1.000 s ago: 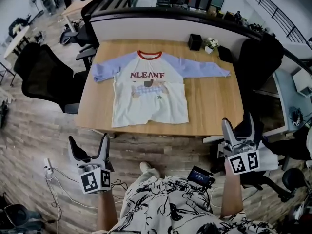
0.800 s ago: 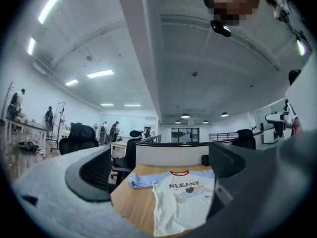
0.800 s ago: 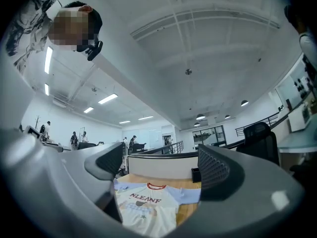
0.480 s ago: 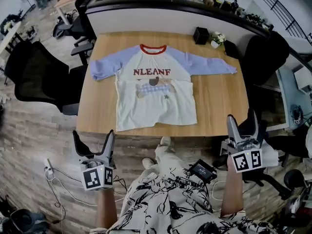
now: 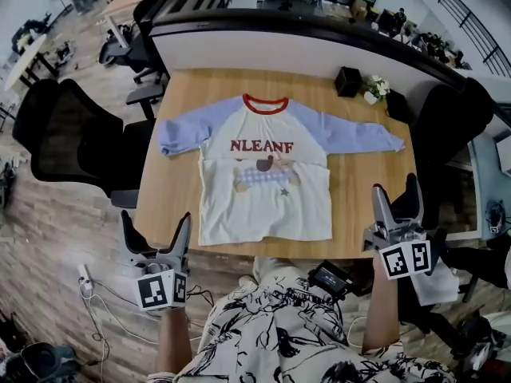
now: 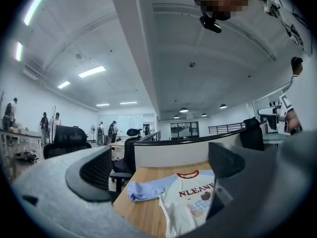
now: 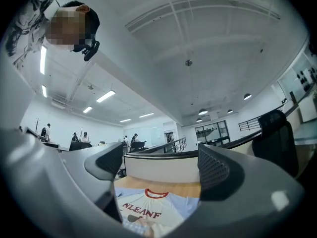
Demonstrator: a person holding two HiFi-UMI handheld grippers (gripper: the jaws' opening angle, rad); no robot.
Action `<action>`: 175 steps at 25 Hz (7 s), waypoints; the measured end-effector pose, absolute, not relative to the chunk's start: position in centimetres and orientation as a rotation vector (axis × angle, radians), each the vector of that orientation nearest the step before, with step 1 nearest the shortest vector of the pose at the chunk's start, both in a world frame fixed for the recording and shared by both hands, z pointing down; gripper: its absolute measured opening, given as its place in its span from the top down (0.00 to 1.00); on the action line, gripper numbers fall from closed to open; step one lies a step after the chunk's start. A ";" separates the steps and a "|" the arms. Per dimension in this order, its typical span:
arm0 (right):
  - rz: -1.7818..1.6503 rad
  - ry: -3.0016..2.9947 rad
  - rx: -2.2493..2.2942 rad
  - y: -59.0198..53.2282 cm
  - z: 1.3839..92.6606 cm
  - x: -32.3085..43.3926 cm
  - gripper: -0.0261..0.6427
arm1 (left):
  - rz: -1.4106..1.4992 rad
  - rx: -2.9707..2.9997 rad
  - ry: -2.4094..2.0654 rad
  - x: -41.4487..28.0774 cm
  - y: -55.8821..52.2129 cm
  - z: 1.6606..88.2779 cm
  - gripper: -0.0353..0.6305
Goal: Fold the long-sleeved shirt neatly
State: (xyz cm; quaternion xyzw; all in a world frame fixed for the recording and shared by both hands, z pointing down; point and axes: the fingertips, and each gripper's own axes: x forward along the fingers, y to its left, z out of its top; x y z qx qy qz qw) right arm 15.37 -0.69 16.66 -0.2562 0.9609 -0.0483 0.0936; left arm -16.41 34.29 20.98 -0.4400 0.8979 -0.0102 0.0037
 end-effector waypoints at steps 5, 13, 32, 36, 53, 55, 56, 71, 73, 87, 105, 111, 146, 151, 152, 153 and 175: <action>-0.133 2.902 -0.695 -4.7 17.0 11.5 0.26 | -0.096 -1.387 2.814 -19.1 29.8 20.9 0.05; -0.253 2.998 -0.530 -8.3 21.1 5.3 0.26 | -0.260 -1.505 2.815 -22.8 23.8 22.7 0.06; -0.392 3.339 -0.050 2.0 35.3 -21.0 0.36 | -0.738 -2.269 2.446 -40.2 10.5 37.1 0.12; -0.491 3.383 -0.041 4.0 39.6 -26.4 0.48 | -0.912 -2.498 2.224 -42.4 8.5 41.5 0.23; -1.041 3.618 -0.145 8.3 55.8 -38.8 0.68 | -1.397 -3.030 1.400 -45.3 8.3 55.2 0.57; -1.094 3.643 -0.152 8.5 56.6 -38.9 0.73 | -1.386 -3.037 1.387 -45.3 8.3 55.3 0.57; -1.100 3.660 -0.160 8.6 56.9 -39.0 0.76 | -1.371 -3.046 1.386 -45.3 8.2 55.3 0.58; 0.094 3.789 0.119 13.3 51.9 -40.2 0.94 | -1.697 -3.004 0.672 -45.3 8.9 53.8 0.66; 0.230 3.788 0.185 14.2 52.1 -40.2 0.94 | -1.718 -3.019 0.589 -44.8 8.7 53.7 0.68; 0.729 3.726 0.712 21.2 56.3 -40.3 0.94 | -2.054 -2.908 0.128 -42.7 12.3 58.3 0.77; -0.435 3.516 -0.018 9.9 44.5 -36.7 0.94 | -1.106 -2.961 1.268 -42.0 3.0 41.8 0.92; -0.691 3.377 -0.120 2.9 40.1 -30.0 0.94 | -1.165 -2.744 1.349 -36.6 -2.1 37.9 0.92; -1.224 3.544 -0.810 -14.3 56.6 -7.9 0.94 | -1.384 -2.814 0.953 -12.0 -21.8 55.7 0.92; -1.274 3.533 -0.907 -15.1 58.2 -7.1 0.94 | -1.437 -2.749 1.037 -11.1 -23.0 58.1 0.92; -1.293 3.522 -0.921 -15.2 58.3 -7.0 0.94 | -1.440 -2.754 1.071 -11.2 -23.0 58.5 0.90; -1.319 3.507 -0.927 -15.2 58.4 -7.0 0.93 | -1.439 -2.771 1.108 -11.5 -23.0 58.8 0.83; -1.013 2.998 -1.699 -31.8 51.5 20.8 0.55 | -0.937 -2.873 1.230 2.3 -32.6 40.9 0.46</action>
